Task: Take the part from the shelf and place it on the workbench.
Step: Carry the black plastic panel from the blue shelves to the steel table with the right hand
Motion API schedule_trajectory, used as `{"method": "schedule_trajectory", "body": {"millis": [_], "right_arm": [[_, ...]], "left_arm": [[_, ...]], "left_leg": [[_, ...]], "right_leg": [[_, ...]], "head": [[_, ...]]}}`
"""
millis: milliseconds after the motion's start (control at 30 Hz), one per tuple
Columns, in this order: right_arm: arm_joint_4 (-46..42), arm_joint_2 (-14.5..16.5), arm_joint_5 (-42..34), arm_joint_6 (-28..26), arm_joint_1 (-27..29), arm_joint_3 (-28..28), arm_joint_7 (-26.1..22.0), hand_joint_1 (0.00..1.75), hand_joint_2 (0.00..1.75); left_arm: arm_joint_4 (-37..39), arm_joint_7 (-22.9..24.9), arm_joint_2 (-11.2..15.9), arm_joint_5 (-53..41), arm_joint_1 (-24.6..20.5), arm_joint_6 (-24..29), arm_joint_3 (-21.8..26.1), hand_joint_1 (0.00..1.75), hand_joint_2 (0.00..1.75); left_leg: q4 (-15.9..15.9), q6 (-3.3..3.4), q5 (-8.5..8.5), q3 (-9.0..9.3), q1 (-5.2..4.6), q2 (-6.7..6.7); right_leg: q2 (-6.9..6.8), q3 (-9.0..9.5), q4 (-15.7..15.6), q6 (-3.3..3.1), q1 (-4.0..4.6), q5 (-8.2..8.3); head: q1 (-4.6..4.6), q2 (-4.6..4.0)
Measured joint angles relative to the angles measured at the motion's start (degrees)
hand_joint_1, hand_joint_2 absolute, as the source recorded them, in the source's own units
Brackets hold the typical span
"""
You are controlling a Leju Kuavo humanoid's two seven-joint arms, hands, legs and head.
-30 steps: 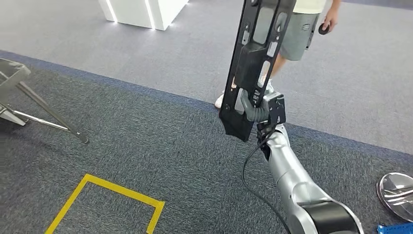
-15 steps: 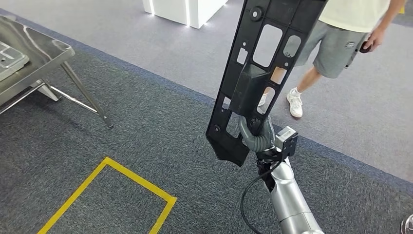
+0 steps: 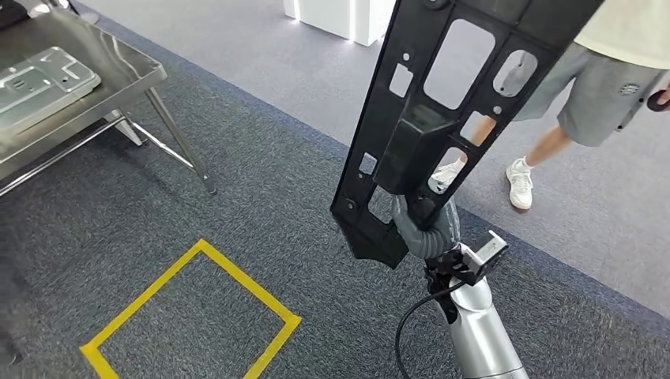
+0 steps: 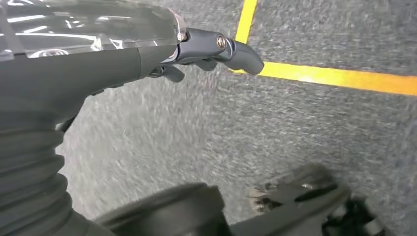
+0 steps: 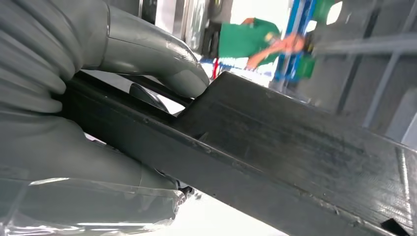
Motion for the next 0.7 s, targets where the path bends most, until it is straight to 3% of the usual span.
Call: {"method": "schedule_trajectory", "body": {"millis": [33,67,100,133,200,267,333,367,433,467,533,567,600,633,700], "right_arm": [[-1.6,-0.3,0.8,-0.1,0.5,0.6,0.3,1.75,1.75],[-2.9,-0.5,1.7,-0.1,0.9,1.3,0.8,1.75,1.75],[-3.9,-0.6,2.4,-0.2,1.1,2.1,1.2,1.75,1.75],[-4.7,-0.7,3.1,-0.2,1.3,2.9,1.5,1.75,1.75],[-5.8,-0.7,4.7,-0.6,1.3,4.4,1.8,1.75,1.75],[-6.3,-0.7,6.7,-1.2,1.3,5.8,1.8,1.75,1.75],[-6.4,-0.8,8.6,-1.7,1.4,7.3,1.8,1.75,1.75],[-6.6,-0.8,9.3,-1.9,1.3,8.1,1.8,1.75,1.75],[-7.0,-0.9,10.3,-2.5,1.4,9.3,1.7,1.75,1.75],[-7.1,-1.0,10.6,-2.7,1.5,9.6,1.7,1.75,1.75],[-7.2,-1.4,11.0,-3.0,1.8,9.9,1.7,1.75,1.75],[-7.1,-1.7,11.1,-3.2,2.0,10.0,1.7,1.75,1.75],[-7.1,-1.9,11.2,-3.3,2.2,10.0,1.8,1.75,1.75],[-7.1,-2.1,11.2,-3.4,2.2,10.1,1.8,1.75,1.75],[-7.1,-2.3,11.2,-3.8,2.3,10.1,1.7,1.75,1.75]], "left_arm": [[0.0,0.2,0.0,0.1,0.1,-0.1,0.0,0.0,1.75],[0.0,0.4,-0.1,0.2,0.2,-0.3,0.1,0.0,1.75],[0.0,0.6,-0.1,0.4,0.3,-0.3,0.1,0.0,1.75],[0.0,0.7,-0.1,0.6,0.6,-0.4,0.2,0.0,1.75],[0.0,0.9,0.0,1.0,1.1,-0.5,0.5,0.0,1.75],[0.0,0.7,0.2,1.5,1.5,-0.5,0.9,0.0,1.75],[0.0,0.2,0.3,1.7,1.8,-0.5,1.3,0.0,1.75],[0.0,-0.1,0.3,1.8,2.0,-0.4,1.4,0.0,1.75],[0.0,-0.7,0.3,1.8,2.0,-0.1,1.5,0.0,1.75],[0.0,-1.0,0.3,1.8,2.0,0.0,1.5,0.0,1.75],[0.0,-1.3,0.3,1.7,2.0,0.2,1.5,0.0,1.75],[0.0,-1.5,0.3,1.7,2.0,0.3,1.5,0.0,1.75],[0.0,-1.6,0.2,1.6,2.0,0.3,1.5,0.0,1.75],[0.0,-1.6,0.2,1.6,1.9,0.4,1.5,0.0,1.75],[0.0,-1.4,0.1,1.5,1.7,0.4,1.5,0.0,1.75]], "left_leg": [[2.7,-0.02,-0.83,-1.3,0.08,0.29],[3.5,0.08,-0.62,-1.62,0.09,0.39],[2.0,0.31,0.6,-0.77,0.05,0.52],[-1.5,0.71,2.54,1.12,-0.12,0.99],[-9.2,1.87,5.28,5.25,-1.06,3.87],[-12.8,2.71,5.57,6.98,-1.96,5.85],[-13.7,3.04,5.77,7.26,-1.92,4.57],[-14.4,3.14,6.07,7.63,-1.72,3.7],[-15.4,3.41,6.69,8.5,-1.14,2.15],[-15.6,3.49,6.76,8.63,-1.07,1.44],[-15.5,3.6,6.77,8.62,-0.92,-0.19],[-15.4,3.54,6.73,8.61,-0.88,-1.06],[-15.2,3.42,6.64,8.61,-0.79,-1.92],[-14.8,3.2,6.45,8.61,-0.67,-2.76],[-13.6,2.56,5.79,8.23,-0.45,-4.13]], "right_leg": [[-0.79,0.04,0.0,-0.11,0.16,-0.11],[-1.52,0.11,0.0,-0.19,0.31,-0.23],[-2.17,0.27,0.0,-0.25,0.46,-0.37],[-2.76,0.53,0.0,-0.27,0.59,-0.54],[-3.88,1.15,-0.2,-0.16,0.81,-0.87],[-5.23,1.47,-0.4,0.21,0.96,-1.04],[-6.78,1.8,-0.6,0.73,1.09,-1.25],[-6.47,2.01,-0.3,1.01,1.04,-1.54],[-3.22,0.96,3.0,1.45,0.91,-3.55],[-1.06,-0.54,6.3,1.59,0.71,-5.13],[0.75,-4.25,13.1,1.87,0.47,-7.7],[0.89,-5.24,14.4,2.04,0.34,-7.57],[0.95,-5.22,13.7,2.21,0.19,-6.32],[1.25,-4.14,10.8,2.42,-0.01,-4.13],[3.5,-1.12,3.7,2.74,-0.54,-0.78]], "head": [[-0.01,0.0],[-0.01,0.0],[-0.01,0.0],[-0.01,0.0],[0.0,0.0],[0.0,0.0],[-0.01,0.0],[0.01,0.0],[0.02,0.0],[0.03,0.0],[0.04,0.0],[0.04,0.0],[0.04,0.0],[0.04,0.0],[0.03,0.0]]}}
